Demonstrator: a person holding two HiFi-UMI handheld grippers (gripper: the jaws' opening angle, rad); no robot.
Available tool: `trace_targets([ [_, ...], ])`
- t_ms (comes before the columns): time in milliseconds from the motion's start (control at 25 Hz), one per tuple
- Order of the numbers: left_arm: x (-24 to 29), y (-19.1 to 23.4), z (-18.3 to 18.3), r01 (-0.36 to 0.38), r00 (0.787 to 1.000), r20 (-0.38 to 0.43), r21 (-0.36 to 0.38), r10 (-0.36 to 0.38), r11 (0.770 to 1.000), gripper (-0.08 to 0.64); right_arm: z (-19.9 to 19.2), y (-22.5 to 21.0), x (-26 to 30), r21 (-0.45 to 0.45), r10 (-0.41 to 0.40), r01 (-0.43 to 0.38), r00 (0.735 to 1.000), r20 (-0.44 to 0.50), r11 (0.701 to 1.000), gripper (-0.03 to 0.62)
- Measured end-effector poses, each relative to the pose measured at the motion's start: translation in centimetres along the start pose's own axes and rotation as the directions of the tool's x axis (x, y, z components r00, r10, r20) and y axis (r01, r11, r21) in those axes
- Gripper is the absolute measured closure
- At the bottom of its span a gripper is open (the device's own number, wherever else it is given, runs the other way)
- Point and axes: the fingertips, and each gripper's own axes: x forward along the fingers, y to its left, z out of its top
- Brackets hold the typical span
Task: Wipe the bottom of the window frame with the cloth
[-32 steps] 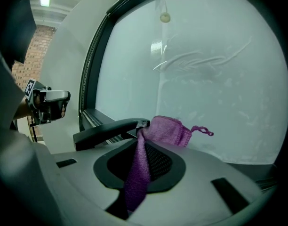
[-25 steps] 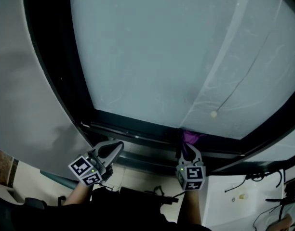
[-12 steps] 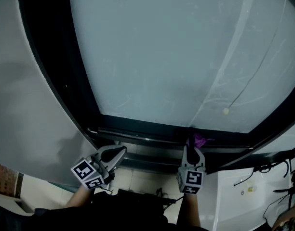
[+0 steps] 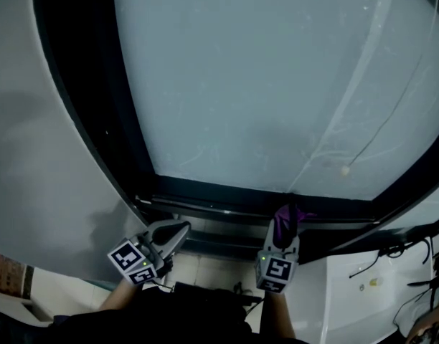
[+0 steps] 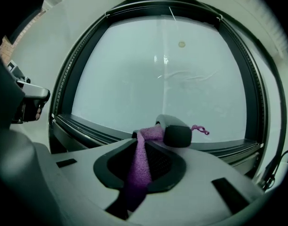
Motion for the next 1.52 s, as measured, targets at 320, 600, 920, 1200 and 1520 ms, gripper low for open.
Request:
trace_targets([
  [320, -0.1, 0.4, 0.0, 0.022, 1.0, 0.018, 0.007, -0.022, 1.0, 0.563, 0.4, 2.1, 0.6, -0.012, 0.003, -0.003, 1.0, -0.008, 1.0, 0.534],
  [600, -0.8, 0.9, 0.2, 0.009, 1.0, 0.023, 0.003, -0.009, 1.0, 0.563, 1.8, 3.2, 1.9, 0.015, -0.014, 0.014, 1.0, -0.005, 1.0, 0.534],
  [920, -2.0, 1.8, 0.9, -0.019, 0.999, 0.049, 0.008, 0.018, 1.0, 0.563, 3.2, 2.7, 3.5, 0.12, -0.035, 0.035, 0.999, 0.004, 0.992, 0.534],
  [1200, -2.3, 2.5, 1.4, -0.025, 0.997, 0.067, 0.012, 0.024, 1.0, 0.563, 4.0, 2.8, 4.7, 0.122, -0.029, 0.031, 0.999, -0.021, 0.992, 0.534],
  [1520, -2.8, 2.8, 1.3, -0.04, 0.997, 0.072, 0.006, 0.039, 0.999, 0.563, 4.4, 4.4, 6.5, 0.041, 0.055, -0.052, 0.995, -0.082, 0.998, 0.534],
])
